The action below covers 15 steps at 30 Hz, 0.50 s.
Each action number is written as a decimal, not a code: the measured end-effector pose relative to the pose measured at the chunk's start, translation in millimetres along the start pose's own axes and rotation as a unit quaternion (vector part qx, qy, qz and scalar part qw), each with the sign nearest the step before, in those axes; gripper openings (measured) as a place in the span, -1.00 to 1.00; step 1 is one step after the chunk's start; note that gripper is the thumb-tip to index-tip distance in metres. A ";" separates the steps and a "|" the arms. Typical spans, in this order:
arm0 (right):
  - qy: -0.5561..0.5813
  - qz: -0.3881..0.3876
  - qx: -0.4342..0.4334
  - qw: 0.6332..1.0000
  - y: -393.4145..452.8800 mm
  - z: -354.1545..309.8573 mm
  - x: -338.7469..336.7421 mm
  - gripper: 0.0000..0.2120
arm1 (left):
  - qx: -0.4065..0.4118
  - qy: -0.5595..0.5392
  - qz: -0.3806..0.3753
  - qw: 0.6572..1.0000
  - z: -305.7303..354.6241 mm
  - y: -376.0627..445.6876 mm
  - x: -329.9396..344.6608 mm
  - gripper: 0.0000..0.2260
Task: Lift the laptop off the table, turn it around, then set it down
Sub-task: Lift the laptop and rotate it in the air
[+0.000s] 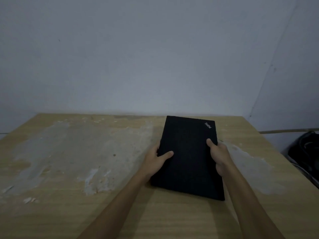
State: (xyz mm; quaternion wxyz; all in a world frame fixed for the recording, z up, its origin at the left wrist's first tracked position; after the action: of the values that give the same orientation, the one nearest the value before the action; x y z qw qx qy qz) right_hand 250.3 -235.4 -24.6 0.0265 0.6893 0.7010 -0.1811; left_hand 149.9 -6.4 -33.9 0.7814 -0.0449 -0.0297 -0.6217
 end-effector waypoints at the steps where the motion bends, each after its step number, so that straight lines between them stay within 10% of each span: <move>1: 0.017 -0.003 0.004 1.000 -2.8 -3.1 3.9 -0.75 | 0.000 -0.022 -0.009 1.000 7.7 -1.4 -2.2 -0.54; 10: 0.152 0.034 0.001 0.988 -16.6 -40.1 37.7 -0.69 | -0.053 -0.153 0.089 0.983 47.5 -7.1 -64.4 -0.76; 15: 0.226 0.077 0.011 0.971 -28.8 -56.6 62.9 -0.65 | -0.013 -0.324 0.222 0.920 51.9 -11.8 -83.7 -0.69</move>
State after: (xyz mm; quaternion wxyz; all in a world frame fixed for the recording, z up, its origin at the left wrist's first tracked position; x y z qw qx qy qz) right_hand 231.2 -158.4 16.4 -0.1262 0.7642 0.6320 -0.0258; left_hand 120.1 77.7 9.6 0.8465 -0.2592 -0.2625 -0.3838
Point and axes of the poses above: each hand's wrist, its own y-axis towards the middle knuckle, its own x-axis out of the palm, z = x × y, the point moved 8 cm from there along y, towards the middle knuckle, and after that the axes turned 13 degrees about -y, right-handed, at the moved point
